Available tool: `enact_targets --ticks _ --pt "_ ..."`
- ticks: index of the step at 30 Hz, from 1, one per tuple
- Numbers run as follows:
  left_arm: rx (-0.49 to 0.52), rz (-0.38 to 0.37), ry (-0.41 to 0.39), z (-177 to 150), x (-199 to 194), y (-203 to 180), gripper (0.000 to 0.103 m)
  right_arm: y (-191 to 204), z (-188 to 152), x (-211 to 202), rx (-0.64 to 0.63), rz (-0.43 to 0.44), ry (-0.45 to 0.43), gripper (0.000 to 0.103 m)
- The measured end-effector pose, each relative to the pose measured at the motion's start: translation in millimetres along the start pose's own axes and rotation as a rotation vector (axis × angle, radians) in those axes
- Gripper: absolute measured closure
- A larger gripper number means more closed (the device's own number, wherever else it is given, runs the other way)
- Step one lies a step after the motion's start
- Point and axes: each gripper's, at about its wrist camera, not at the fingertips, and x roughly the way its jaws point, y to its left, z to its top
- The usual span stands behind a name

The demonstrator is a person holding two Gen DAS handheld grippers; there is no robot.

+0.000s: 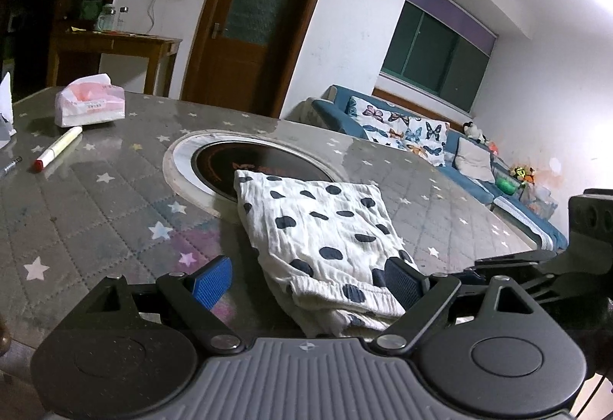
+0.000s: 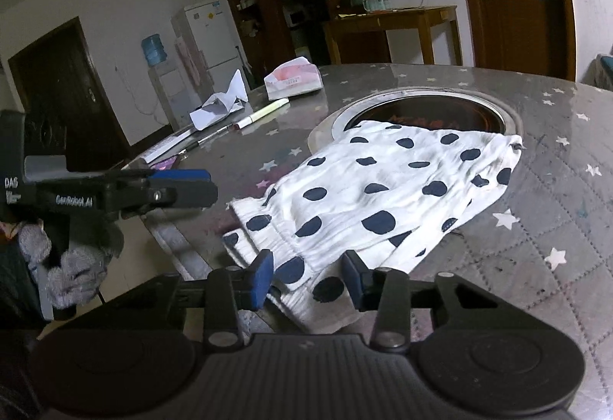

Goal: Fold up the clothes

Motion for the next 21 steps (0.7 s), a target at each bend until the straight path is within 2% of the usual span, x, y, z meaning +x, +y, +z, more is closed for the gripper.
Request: enact_targets --ticks 3,6,12,14,16,21 --pt "0.007 0.001 0.006 -2.5 0.8 -1.4 0.014 -2.1 0.3 -0.6 0.033 0.018 -0.011 0.065" --pt "0.009 0.004 0.012 -4.6 1.2 -1.5 0.014 -2.6 0.7 -3.9 0.055 0.049 -0.02 0.072" --pt "-0.011 0.027 0.02 -5.2 2.6 5.3 0.014 -8.6 -0.9 5.9 0.12 0.079 0.025 0.077" --pt "-0.013 0.033 0.025 -5.7 4.2 6.2 0.014 -12.0 -1.4 7.3 0.15 0.072 0.029 0.086" --pt "-0.016 0.037 0.025 -5.4 4.0 7.3 0.014 -15.4 -1.9 8.7 0.18 0.066 0.033 0.091" --pt "-0.019 0.052 0.011 -3.4 0.8 10.9 0.014 -19.3 -4.7 7.7 0.233 0.068 0.045 0.089"
